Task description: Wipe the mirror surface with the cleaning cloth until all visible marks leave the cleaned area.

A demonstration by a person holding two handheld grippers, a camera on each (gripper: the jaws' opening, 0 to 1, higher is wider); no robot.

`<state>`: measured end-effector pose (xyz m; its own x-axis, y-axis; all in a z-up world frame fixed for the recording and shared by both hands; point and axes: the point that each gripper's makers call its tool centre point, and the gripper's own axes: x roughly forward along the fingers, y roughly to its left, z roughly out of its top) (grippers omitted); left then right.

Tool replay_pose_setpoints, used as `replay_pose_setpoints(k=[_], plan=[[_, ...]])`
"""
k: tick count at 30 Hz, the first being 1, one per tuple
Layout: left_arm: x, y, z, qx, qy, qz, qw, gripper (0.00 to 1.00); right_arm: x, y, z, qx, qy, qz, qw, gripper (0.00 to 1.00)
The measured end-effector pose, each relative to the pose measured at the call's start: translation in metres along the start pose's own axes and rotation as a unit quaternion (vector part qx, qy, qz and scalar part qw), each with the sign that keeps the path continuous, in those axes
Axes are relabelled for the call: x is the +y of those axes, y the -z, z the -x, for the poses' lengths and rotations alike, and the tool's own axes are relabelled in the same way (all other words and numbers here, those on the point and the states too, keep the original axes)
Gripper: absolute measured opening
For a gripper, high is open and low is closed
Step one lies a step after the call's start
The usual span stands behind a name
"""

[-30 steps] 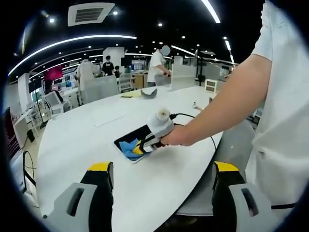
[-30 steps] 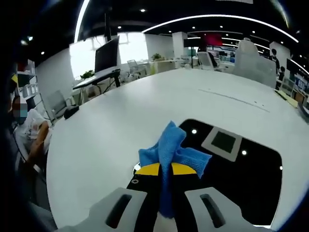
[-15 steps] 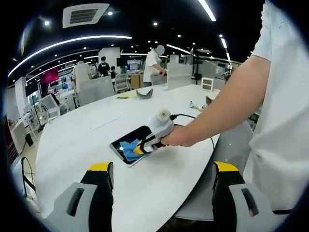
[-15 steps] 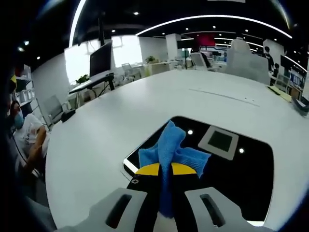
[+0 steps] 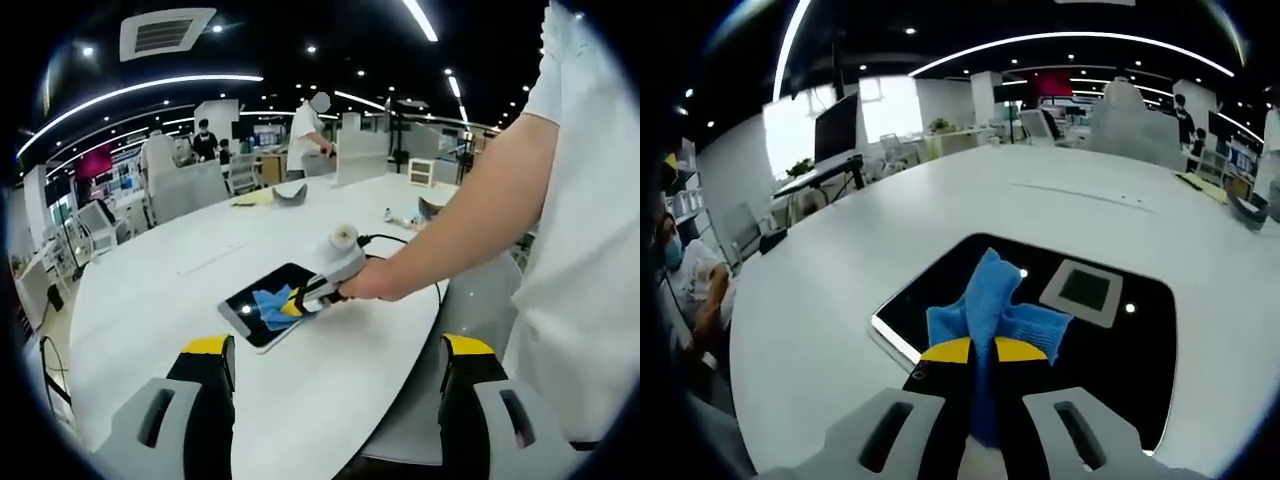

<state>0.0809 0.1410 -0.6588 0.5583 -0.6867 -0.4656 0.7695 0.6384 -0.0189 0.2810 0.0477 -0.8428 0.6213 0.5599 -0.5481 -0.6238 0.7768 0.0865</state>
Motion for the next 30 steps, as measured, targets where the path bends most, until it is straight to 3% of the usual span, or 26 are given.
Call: replay_pose_setpoints(k=[30], plan=[[-0.012,-0.004,-0.005,0.013,0.017,-0.018,0.9996,0.84,-0.04,0.018,0.035,-0.011,0.039,-0.02,0.999,0.02]])
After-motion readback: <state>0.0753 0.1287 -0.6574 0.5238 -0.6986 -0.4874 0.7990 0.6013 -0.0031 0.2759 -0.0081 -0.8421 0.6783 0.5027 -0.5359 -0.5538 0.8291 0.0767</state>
